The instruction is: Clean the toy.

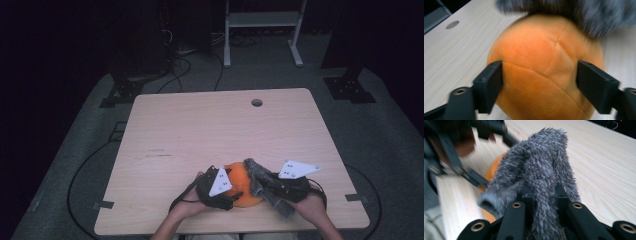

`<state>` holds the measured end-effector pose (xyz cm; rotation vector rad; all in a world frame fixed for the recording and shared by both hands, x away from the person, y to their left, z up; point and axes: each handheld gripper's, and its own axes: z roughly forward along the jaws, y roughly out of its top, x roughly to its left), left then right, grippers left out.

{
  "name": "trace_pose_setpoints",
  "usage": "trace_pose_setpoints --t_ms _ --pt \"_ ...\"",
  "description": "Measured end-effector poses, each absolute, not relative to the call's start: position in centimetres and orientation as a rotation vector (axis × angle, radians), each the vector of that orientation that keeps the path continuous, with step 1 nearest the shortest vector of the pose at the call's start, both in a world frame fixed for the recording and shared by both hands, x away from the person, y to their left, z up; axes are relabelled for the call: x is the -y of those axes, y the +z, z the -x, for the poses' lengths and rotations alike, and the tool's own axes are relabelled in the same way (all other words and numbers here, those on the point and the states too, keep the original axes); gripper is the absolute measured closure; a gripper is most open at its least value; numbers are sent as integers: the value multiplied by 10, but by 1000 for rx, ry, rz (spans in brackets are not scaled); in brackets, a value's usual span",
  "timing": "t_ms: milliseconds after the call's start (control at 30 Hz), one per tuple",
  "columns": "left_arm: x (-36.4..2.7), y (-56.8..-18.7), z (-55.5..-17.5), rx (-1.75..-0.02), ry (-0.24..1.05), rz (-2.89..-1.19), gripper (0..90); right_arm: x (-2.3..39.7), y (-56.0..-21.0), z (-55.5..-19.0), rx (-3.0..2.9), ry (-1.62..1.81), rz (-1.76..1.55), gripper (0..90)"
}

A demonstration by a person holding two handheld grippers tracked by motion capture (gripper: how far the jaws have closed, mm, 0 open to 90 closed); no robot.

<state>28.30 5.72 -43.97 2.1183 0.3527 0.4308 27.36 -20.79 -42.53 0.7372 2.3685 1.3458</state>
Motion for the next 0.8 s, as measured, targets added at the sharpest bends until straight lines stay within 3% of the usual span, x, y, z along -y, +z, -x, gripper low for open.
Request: trace_pose_setpoints --t_ms 33,133,267,333,367,400,500,533,600,667,767,800 --pt "-59 -439 -286 -384 415 -2106 108 214 -430 -276 -2367 1396 -774 757" --pt "-57 -444 -290 -447 335 -2104 124 219 -431 -278 -2370 1416 -796 757" --pt "-50 -444 -284 -424 434 -2115 266 214 -416 -272 -2350 1375 -780 761" --pt "-48 -441 -279 -383 457 -2128 268 211 -413 -269 -2355 1419 -739 761" --pt "-49 -439 -279 -359 451 -2139 256 208 -412 -268 -2364 1428 -721 761" --pt "-51 -438 -280 -350 429 -2130 185 204 -418 -267 -2383 1380 -705 761" --pt "-53 -438 -288 -438 370 -2111 116 210 -424 -270 -2370 1418 -735 760" --pt "-52 -440 -288 -453 344 -2102 138 213 -425 -271 -2370 1434 -756 760" --pt "-49 -442 -284 -451 413 -2097 257 214 -423 -273 -2356 1408 -795 761" --pt "-44 -440 -281 -444 458 -2102 304 211 -414 -271 -2341 1418 -807 762" --pt "-47 -436 -280 -389 418 -2117 294 200 -410 -267 -2348 1395 -727 761" --pt "-51 -438 -282 -375 357 -2105 236 204 -418 -268 -2367 1383 -712 759"
